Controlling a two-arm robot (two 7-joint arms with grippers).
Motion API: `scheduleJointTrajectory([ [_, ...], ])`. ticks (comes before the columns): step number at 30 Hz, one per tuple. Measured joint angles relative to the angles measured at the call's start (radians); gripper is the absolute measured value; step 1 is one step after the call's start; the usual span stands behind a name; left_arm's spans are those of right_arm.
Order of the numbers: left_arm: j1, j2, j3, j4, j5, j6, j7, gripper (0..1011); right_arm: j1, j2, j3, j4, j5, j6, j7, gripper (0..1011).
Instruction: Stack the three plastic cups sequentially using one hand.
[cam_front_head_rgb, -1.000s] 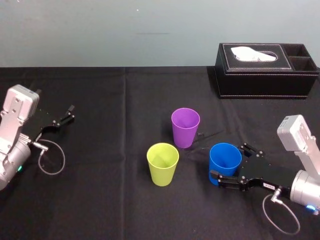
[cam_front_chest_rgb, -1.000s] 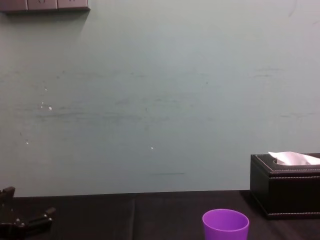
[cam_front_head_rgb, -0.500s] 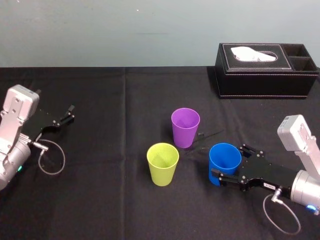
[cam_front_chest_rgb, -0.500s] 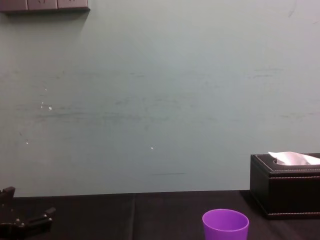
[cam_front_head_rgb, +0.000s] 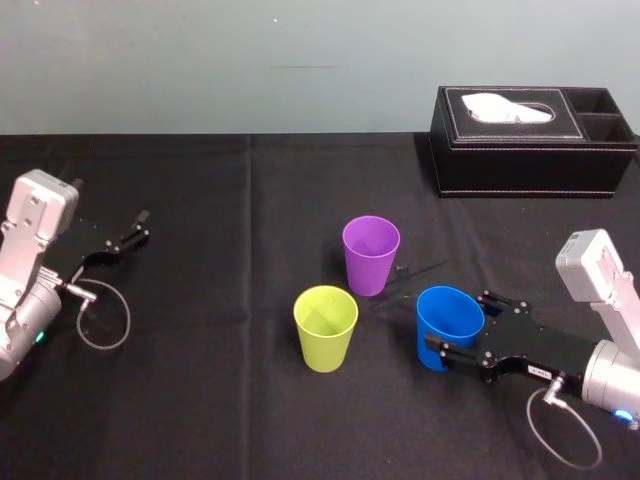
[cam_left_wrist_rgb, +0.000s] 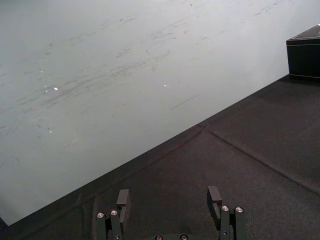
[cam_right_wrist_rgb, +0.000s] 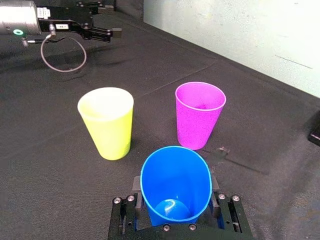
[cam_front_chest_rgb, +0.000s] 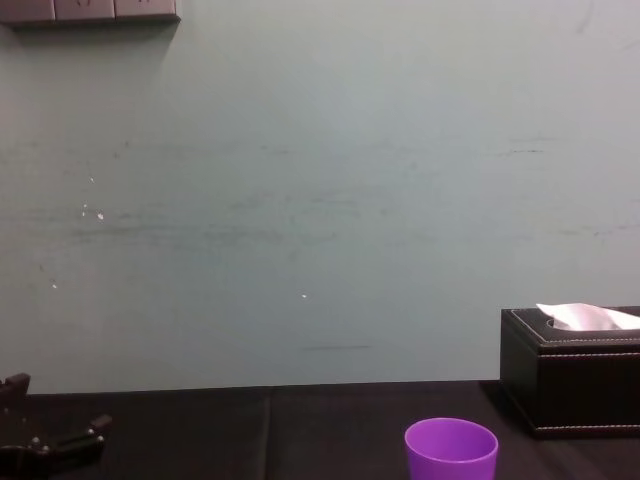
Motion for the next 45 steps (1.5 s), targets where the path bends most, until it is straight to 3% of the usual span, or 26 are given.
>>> scheduleJointTrajectory([
  [11,0.000,0.000,0.000,0.000,0.000,0.000,0.000,1011,-0.001,0.001,0.000,-0.001,0.000,0.000,0.000,726],
  [17,0.000,0.000,0.000,0.000,0.000,0.000,0.000,1012,-0.024,0.001,0.032,-0.069,0.009,0.004,-0.030,726],
  [26,0.000,0.000,0.000,0.000,0.000,0.000,0.000,1011,-0.027,0.014,0.076,-0.185,0.031,0.068,-0.064,726],
  [34,0.000,0.000,0.000,0.000,0.000,0.000,0.000,1011,0.039,0.003,0.067,-0.221,0.037,0.124,-0.074,726],
  [45,0.000,0.000,0.000,0.000,0.000,0.000,0.000,1011,0.186,-0.061,-0.015,-0.146,-0.001,0.162,-0.078,726],
])
